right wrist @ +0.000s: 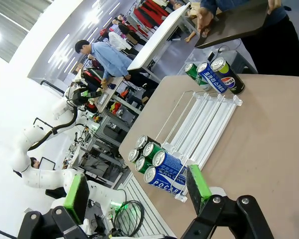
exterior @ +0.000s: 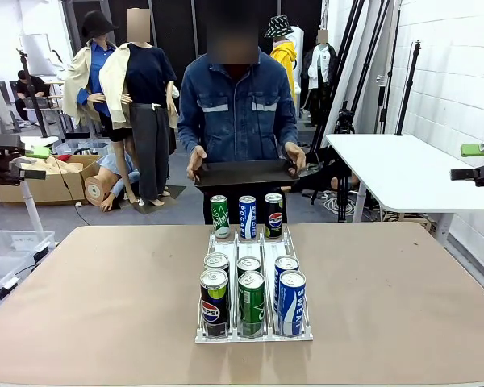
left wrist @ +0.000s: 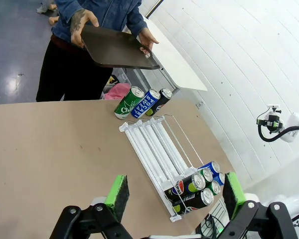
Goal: Retrieve and hand over the desired beverage to the person.
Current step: Pick up a can of the same type that the person held from the Automatic Can Dispenser.
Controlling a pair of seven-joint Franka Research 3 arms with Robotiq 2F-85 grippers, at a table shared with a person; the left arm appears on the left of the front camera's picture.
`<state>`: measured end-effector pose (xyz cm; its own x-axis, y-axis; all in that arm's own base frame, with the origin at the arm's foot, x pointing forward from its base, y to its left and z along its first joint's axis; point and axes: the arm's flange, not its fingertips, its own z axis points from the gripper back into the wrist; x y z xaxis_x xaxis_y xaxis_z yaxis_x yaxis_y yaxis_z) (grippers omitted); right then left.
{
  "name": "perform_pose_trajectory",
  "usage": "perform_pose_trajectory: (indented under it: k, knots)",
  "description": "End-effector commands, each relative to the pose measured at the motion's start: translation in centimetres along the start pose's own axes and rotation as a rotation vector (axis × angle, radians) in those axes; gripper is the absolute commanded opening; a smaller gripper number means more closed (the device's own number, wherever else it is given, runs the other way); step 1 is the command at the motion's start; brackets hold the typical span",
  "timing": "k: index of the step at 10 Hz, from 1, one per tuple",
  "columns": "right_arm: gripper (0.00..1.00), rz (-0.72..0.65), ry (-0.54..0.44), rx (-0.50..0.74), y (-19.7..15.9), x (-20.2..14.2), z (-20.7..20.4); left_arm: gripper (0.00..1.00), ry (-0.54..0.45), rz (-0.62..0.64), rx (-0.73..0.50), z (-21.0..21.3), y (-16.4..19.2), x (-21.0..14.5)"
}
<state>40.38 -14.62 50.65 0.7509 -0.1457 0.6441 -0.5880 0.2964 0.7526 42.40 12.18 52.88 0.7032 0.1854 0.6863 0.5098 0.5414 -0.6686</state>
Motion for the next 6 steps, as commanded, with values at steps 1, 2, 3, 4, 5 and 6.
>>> perform_pose_trajectory:
  k: [1,2,3,4,5,6]
  knots:
    - [1.0,0.0,-0.003,0.013,0.02,-0.03,0.04,1.0,-0.007,0.015,-0.011,0.1,-0.15,0.06]
    - [1.0,0.0,-0.003,0.013,0.02,-0.03,0.04,1.0,0.0,0.0,0.0,0.0,0.0,0.0]
    - [1.0,0.0,-0.003,0.013,0.02,-0.03,0.04,1.0,0.006,0.023,-0.004,-0.06,-0.07,0.32]
    - [1.0,0.0,-0.003,0.013,0.02,-0.03,0.04,1.0,0.024,0.04,-0.001,-0.25,-0.24,0.41]
    - [1.0,0.0,-0.003,0.013,0.02,-0.03,0.04,1.0,0.05,0.054,-0.01,-0.41,-0.39,0.44]
    - [1.0,0.0,-0.003,0.013,0.02,-0.03,0.04,1.0,0.069,0.06,-0.009,-0.65,-0.29,0.45]
